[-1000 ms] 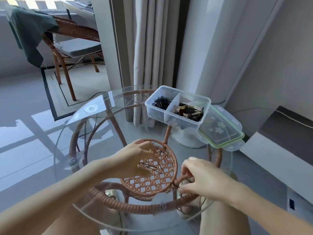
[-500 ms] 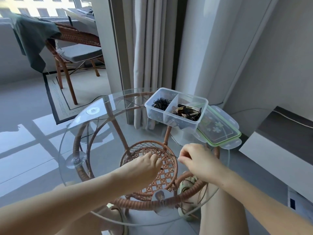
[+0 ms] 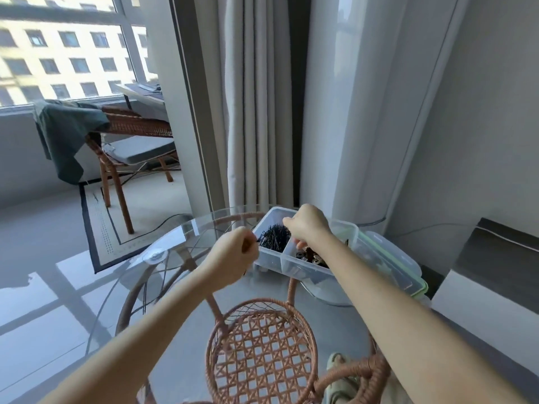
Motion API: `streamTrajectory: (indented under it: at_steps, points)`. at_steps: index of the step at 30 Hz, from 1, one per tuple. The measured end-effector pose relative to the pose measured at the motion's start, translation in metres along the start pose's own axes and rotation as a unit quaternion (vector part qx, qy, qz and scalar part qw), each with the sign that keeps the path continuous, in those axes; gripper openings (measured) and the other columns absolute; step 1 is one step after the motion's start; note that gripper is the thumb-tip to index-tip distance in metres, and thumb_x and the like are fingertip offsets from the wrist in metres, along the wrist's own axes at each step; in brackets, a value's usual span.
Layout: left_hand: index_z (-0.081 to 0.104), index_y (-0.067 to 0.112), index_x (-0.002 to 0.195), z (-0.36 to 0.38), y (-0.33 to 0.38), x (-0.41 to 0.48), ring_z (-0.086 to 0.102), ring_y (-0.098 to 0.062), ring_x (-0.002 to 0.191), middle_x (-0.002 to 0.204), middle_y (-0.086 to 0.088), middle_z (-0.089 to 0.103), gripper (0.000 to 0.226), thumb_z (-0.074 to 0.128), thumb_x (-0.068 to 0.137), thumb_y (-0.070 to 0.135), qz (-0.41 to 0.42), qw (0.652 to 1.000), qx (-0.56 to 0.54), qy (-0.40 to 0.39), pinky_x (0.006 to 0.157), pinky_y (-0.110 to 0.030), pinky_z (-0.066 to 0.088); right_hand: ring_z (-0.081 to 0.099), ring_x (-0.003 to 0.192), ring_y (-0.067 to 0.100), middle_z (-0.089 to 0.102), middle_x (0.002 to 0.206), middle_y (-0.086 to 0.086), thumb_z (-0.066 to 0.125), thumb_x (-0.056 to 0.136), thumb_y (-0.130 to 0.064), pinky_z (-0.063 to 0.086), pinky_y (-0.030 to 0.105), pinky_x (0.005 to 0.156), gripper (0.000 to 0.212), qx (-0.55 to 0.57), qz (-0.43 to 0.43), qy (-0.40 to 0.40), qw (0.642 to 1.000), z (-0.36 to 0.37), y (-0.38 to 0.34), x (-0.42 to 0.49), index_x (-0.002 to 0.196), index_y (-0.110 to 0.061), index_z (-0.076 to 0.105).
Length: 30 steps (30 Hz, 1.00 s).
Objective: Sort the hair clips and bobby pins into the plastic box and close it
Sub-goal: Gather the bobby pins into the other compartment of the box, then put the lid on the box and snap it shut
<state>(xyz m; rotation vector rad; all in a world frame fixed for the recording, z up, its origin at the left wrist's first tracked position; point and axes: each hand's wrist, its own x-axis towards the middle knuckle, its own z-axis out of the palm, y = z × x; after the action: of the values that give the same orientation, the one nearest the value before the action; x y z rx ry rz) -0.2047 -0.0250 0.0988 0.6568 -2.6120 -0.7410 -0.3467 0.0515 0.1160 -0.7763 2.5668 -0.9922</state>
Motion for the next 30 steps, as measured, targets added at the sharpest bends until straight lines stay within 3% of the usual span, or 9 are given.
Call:
streamTrajectory:
  at_steps: [3,6,9,13,17,20,24,26,30]
  points:
    - [0.058,-0.008,0.07,0.002,0.007,0.043,0.05,-0.022,0.053,0.063,-0.012,0.059,0.024,0.047,0.083,0.009,-0.01,0.999,-0.01,0.045,0.05,-0.024,0.043,0.057,0.079,0.034,0.058,0.085,0.013,0.052,0.09,-0.024,0.037,0.029,0.062,0.016,-0.153,-0.056,0.143,0.976,-0.016,0.029,-0.013,0.088,-0.009,0.057]
    - [0.055,0.008,0.064,0.016,0.006,0.062,0.049,-0.028,0.063,0.068,-0.012,0.058,0.023,0.048,0.085,0.013,-0.01,0.999,-0.005,0.031,0.064,-0.035,0.049,0.058,0.093,0.034,0.058,0.106,0.015,0.054,0.09,-0.035,0.041,0.033,0.061,0.036,-0.235,-0.055,0.231,0.942,-0.031,0.065,-0.031,0.111,-0.006,0.049]
    - [0.047,0.017,0.063,0.028,-0.002,0.059,0.037,-0.02,0.063,0.066,-0.007,0.045,0.023,0.045,0.086,0.012,-0.019,0.999,0.02,0.025,0.058,-0.03,0.034,0.062,0.081,0.033,0.061,0.097,0.014,0.049,0.091,-0.041,0.043,0.03,0.056,0.049,-0.201,0.013,0.146,0.969,-0.034,0.091,-0.035,0.124,-0.006,0.038]
    - [0.07,0.006,0.092,0.029,-0.011,0.034,0.064,-0.025,0.088,0.096,-0.012,0.071,0.023,0.049,0.09,0.014,0.005,1.0,-0.005,0.003,0.082,-0.033,0.051,0.062,0.046,0.021,0.06,0.063,0.006,0.039,0.093,-0.014,0.033,0.023,0.04,0.041,-0.061,0.047,0.05,0.996,-0.028,0.092,-0.033,0.132,-0.005,0.028]
    - [0.068,0.014,0.104,0.015,-0.014,0.008,0.06,-0.022,0.101,0.111,-0.005,0.068,0.022,0.053,0.089,0.017,0.049,0.997,0.037,0.04,0.087,-0.032,0.048,0.065,0.045,0.016,0.067,0.087,0.016,0.037,0.091,-0.005,0.04,0.021,0.038,0.052,-0.048,0.001,0.04,0.998,-0.018,0.088,-0.049,0.141,-0.005,0.023]
    - [0.065,0.023,0.108,0.004,-0.026,-0.012,0.053,-0.022,0.112,0.12,0.0,0.062,0.024,0.057,0.086,0.026,0.056,0.985,0.134,0.089,0.093,-0.036,0.041,0.062,0.048,0.015,0.059,0.085,0.003,0.039,0.09,-0.007,0.041,0.015,0.035,0.048,-0.018,-0.04,-0.007,0.999,-0.008,0.091,-0.077,0.138,-0.01,0.03]
    - [0.056,0.023,0.122,0.002,-0.041,-0.037,0.05,-0.024,0.118,0.134,-0.003,0.051,0.034,0.053,0.088,0.017,-0.001,0.99,0.135,0.03,0.099,-0.036,0.039,0.053,0.053,0.007,0.062,0.078,0.0,0.044,0.093,-0.018,0.041,0.021,0.048,0.05,0.034,-0.082,-0.051,0.995,0.005,0.096,-0.104,0.142,-0.013,0.032]
    - [0.054,0.022,0.125,0.006,-0.048,-0.05,0.052,-0.023,0.118,0.136,-0.004,0.05,0.042,0.048,0.088,0.004,-0.022,0.992,0.124,0.002,0.098,-0.034,0.042,0.065,0.073,0.012,0.07,0.086,0.003,0.048,0.093,-0.036,0.049,0.025,0.063,0.048,0.036,-0.091,-0.025,0.995,0.003,0.101,-0.111,0.135,-0.013,0.046]
    - [0.054,0.019,0.124,0.01,-0.058,-0.064,0.055,-0.02,0.114,0.123,-0.004,0.062,0.058,0.04,0.078,-0.014,-0.047,0.993,0.106,0.04,0.097,-0.033,0.044,0.058,0.104,0.026,0.064,0.116,0.006,0.052,0.087,-0.051,0.047,0.032,0.082,0.051,-0.302,-0.09,0.115,0.942,-0.012,0.133,-0.103,0.121,-0.013,0.055]
